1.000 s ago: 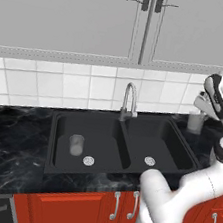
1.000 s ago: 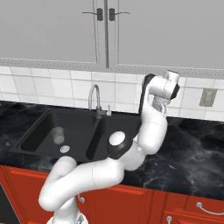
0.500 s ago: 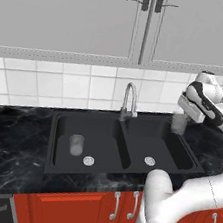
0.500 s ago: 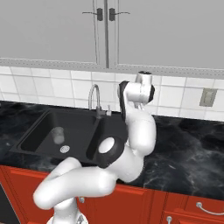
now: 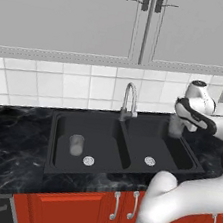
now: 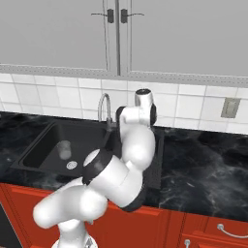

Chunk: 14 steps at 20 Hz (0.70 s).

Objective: Place the glass cup in the left basin and the glass cup in the right basin of the sink.

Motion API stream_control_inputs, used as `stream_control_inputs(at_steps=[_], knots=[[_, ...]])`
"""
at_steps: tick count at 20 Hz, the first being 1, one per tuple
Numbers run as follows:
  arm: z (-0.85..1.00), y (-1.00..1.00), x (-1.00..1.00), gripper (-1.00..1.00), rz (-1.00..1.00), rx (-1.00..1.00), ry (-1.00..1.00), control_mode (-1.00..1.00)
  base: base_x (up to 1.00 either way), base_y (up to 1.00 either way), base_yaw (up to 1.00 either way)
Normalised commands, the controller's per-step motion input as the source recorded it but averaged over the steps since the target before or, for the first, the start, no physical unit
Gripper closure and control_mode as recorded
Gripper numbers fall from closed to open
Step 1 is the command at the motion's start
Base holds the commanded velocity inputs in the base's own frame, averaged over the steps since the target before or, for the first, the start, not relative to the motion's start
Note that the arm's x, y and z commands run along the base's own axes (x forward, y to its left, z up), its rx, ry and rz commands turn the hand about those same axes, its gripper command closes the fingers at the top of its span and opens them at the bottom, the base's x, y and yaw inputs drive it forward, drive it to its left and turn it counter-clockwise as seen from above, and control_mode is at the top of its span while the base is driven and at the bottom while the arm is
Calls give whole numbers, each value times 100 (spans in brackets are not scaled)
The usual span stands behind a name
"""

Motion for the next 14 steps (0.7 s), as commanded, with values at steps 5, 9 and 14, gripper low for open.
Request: stream_control_inputs(at_steps=[5, 9, 14], knots=[[-22, 15, 0, 100, -8, -1, -10, -100, 0, 0, 0], [0, 15, 0, 100, -7, 0, -12, -100, 0, 0, 0], [0, 14, 0, 100, -6, 0, -12, -100, 0, 0, 0]])
